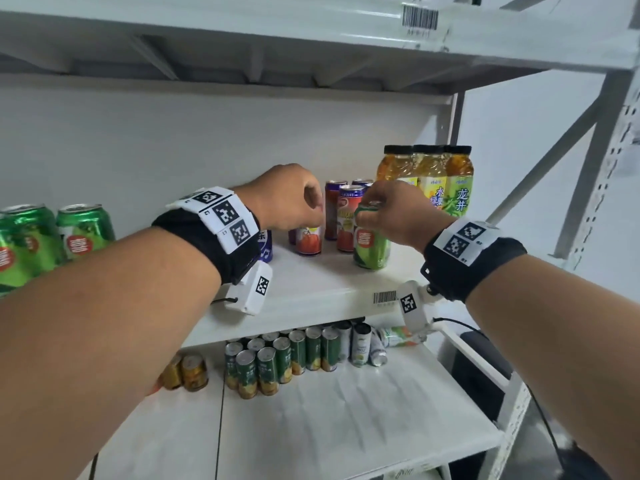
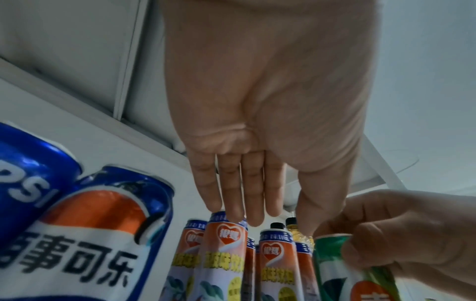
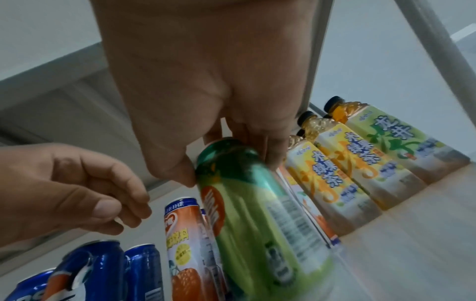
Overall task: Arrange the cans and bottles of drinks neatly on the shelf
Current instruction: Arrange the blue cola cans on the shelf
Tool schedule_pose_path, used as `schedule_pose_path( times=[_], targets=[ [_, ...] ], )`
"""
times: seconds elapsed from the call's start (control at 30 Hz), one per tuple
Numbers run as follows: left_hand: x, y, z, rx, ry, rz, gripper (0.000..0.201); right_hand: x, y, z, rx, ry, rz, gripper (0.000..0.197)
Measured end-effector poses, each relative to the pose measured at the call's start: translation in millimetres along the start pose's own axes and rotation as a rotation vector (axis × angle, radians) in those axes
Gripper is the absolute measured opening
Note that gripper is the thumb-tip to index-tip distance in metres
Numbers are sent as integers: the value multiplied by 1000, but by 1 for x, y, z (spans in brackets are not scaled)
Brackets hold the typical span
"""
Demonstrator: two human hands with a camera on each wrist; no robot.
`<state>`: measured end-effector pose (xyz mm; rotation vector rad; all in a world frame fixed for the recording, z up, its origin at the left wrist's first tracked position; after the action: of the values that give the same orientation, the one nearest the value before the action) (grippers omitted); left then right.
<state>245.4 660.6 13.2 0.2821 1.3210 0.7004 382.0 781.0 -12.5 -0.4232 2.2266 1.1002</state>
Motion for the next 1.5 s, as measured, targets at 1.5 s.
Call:
schedule_pose_path(
  times=[1.5],
  targets=[
    [-147,-192,-206,-386,-653,120,46,151,-75,-295,153,960,-167,47]
  ],
)
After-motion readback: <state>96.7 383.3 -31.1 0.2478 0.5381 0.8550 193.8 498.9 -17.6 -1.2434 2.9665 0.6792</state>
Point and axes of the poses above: each hand's wrist, its own y-axis towards the middle knuckle, its own x-axis out of the palm, z = x × y, the point moved 10 cm from there along y, towards the middle knuckle, and after that the axes turned 9 degrees about z, right-handed, at the moved point
